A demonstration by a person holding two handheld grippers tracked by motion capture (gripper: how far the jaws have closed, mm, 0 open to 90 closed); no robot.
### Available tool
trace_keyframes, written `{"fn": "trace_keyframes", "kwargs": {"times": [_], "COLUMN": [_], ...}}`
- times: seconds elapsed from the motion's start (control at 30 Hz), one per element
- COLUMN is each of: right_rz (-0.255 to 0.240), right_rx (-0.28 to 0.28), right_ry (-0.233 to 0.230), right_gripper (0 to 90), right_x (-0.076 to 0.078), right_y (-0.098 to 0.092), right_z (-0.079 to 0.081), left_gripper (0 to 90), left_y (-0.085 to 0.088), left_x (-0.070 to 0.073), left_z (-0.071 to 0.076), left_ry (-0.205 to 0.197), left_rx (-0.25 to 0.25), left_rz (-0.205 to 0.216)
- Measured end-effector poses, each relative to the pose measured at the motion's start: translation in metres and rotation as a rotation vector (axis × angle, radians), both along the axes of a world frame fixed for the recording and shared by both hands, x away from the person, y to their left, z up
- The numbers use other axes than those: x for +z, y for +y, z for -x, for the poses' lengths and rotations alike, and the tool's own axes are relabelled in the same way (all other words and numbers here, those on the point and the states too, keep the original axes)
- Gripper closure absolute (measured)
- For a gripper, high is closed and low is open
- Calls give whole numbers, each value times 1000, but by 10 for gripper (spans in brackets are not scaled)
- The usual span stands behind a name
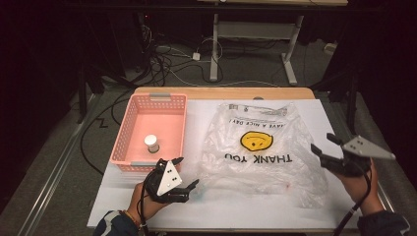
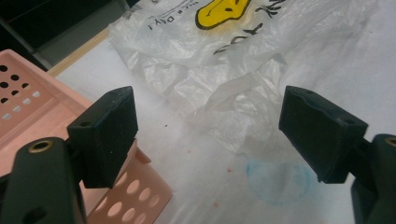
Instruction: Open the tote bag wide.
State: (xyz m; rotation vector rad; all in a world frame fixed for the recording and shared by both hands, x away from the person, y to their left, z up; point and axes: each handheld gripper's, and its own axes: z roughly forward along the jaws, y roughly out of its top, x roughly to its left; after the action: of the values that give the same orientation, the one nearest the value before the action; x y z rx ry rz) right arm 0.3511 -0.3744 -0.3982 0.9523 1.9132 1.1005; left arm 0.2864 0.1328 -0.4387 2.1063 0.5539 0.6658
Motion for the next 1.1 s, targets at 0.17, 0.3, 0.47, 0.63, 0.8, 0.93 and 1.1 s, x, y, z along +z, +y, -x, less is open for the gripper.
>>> {"fn": "trace_keyframes", "kwargs": {"times": [0.17, 0.3, 0.47, 0.63, 0.8, 0.93, 1.1], "right_rz": [19, 22, -39, -16, 50, 28, 47], "right_rx": [-57, -123, -197, -209, -210, -221, -304], "right_ry": [97, 223, 329, 376, 425, 420, 409], "right_gripper": [401, 462, 505, 556, 659, 860, 900], "right_x": [-6, -26, -38, -49, -64, -65, -60], "right_y": [-4, -2, -9, -4, 10, 10, 5], "right_z": [-55, -114, -155, -171, -179, -178, -171], "left_gripper": [185, 185, 185, 185, 185, 185, 186], "left_y": [0, 3, 8, 13, 13, 13, 13], "left_x": [2, 2, 3, 4, 3, 3, 3], "left_z": [-1, -1, -1, -1, -2, -1, -2], "left_ry": [-10, -8, -7, -4, 4, 6, 7], "left_rx": [-1, 6, 2, 5, 1, -2, -5], "left_rz": [12, 13, 20, 36, 38, 37, 38]}}
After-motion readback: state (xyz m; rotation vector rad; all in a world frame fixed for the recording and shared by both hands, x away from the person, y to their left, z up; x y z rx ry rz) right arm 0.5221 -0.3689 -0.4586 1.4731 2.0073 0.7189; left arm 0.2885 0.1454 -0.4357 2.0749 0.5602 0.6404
